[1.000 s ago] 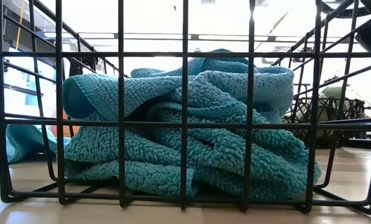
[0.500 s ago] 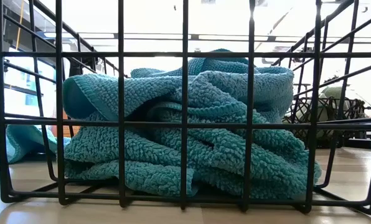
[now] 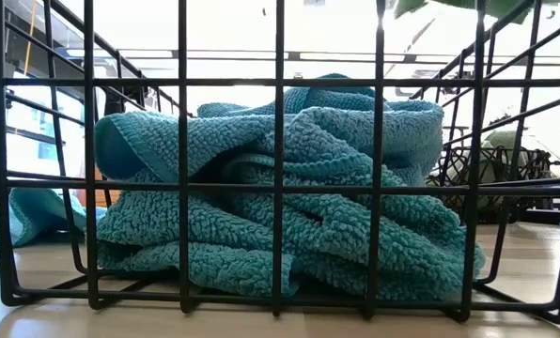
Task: Sort microfiber towel by color & place in baskets
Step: Put the green towel into the top right basket
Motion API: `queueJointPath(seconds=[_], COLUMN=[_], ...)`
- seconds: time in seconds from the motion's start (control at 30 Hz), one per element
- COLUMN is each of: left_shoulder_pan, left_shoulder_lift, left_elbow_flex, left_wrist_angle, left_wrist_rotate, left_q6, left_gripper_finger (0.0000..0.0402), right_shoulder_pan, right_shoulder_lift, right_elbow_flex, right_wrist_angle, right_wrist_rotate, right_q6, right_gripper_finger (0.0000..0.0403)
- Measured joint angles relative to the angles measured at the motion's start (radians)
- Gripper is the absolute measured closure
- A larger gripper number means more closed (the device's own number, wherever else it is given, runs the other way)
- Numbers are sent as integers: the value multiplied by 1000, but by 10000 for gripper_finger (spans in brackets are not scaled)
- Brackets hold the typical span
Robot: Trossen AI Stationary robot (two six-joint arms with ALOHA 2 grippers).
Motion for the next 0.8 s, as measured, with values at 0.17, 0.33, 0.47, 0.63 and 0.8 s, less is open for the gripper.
queueJointPath(seconds=[0.17,0.33,0.47,0.63,0.8], left_shoulder_pan=[0,-2,-3,-3,-3], left_shoulder_lift=[0,-1,-1,-1,-1], left_elbow_flex=[0,1,1,1,1], left_wrist_angle=[8,61,60,61,61], left_wrist_rotate=[0,5,13,13,15], left_q6=[-25,-49,-34,-41,-38], left_gripper_finger=[212,212,212,212,212], right_shoulder_pan=[-114,-239,-319,-398,-468], right_shoulder_lift=[16,69,118,142,139], right_elbow_flex=[1,1,1,1,1], right_wrist_angle=[56,175,344,528,651], right_wrist_rotate=[-31,-104,-131,-161,-195], right_q6=[-226,-465,-689,-896,-988], right_gripper_finger=[402,402,402,403,403])
